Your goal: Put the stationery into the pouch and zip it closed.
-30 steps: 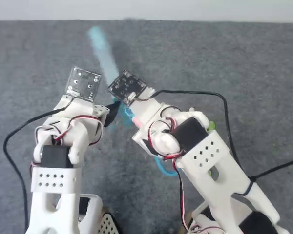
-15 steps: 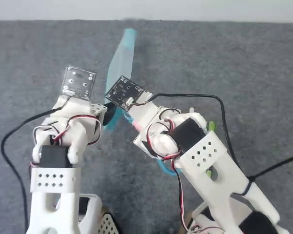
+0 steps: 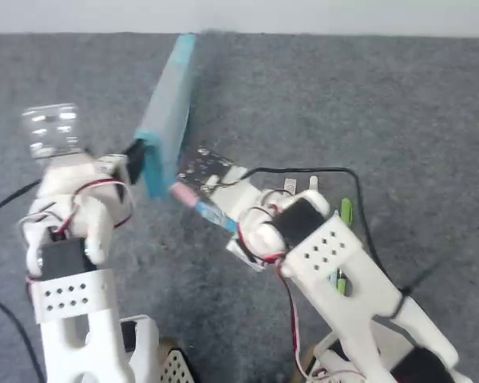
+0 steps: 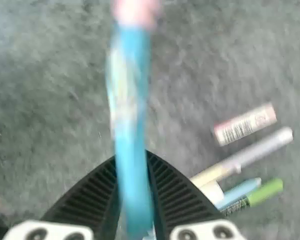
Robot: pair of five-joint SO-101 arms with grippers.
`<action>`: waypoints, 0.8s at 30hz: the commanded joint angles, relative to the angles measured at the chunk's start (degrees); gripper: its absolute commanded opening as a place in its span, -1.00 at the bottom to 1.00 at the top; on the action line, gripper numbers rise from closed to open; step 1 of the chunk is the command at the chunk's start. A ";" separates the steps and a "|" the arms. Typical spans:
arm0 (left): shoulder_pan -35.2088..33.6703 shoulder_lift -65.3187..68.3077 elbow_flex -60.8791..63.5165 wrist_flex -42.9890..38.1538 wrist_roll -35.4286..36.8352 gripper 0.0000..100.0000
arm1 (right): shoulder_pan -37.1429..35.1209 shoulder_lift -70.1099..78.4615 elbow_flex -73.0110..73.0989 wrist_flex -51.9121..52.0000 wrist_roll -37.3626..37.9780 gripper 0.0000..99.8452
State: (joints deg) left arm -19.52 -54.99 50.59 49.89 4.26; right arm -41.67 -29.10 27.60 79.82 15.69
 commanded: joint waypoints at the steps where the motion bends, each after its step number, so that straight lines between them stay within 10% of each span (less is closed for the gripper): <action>1: -2.20 0.44 -3.47 -1.76 1.23 -0.41 | 5.67 -0.57 1.05 -2.07 1.05 -0.99; 11: -0.18 0.44 -0.04 -1.41 -0.88 -0.41 | 10.24 -0.66 3.34 -4.53 2.55 -0.99; 19: 15.21 0.35 4.18 -0.26 -1.05 -0.42 | 11.56 -0.66 3.34 -4.88 2.37 -0.99; 24: 18.73 2.37 -4.35 -0.26 9.76 -0.42 | 13.41 -0.66 3.43 -5.32 0.79 -0.99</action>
State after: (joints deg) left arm -2.11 -54.29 53.49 49.89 6.81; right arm -29.54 -29.01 31.56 75.60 17.63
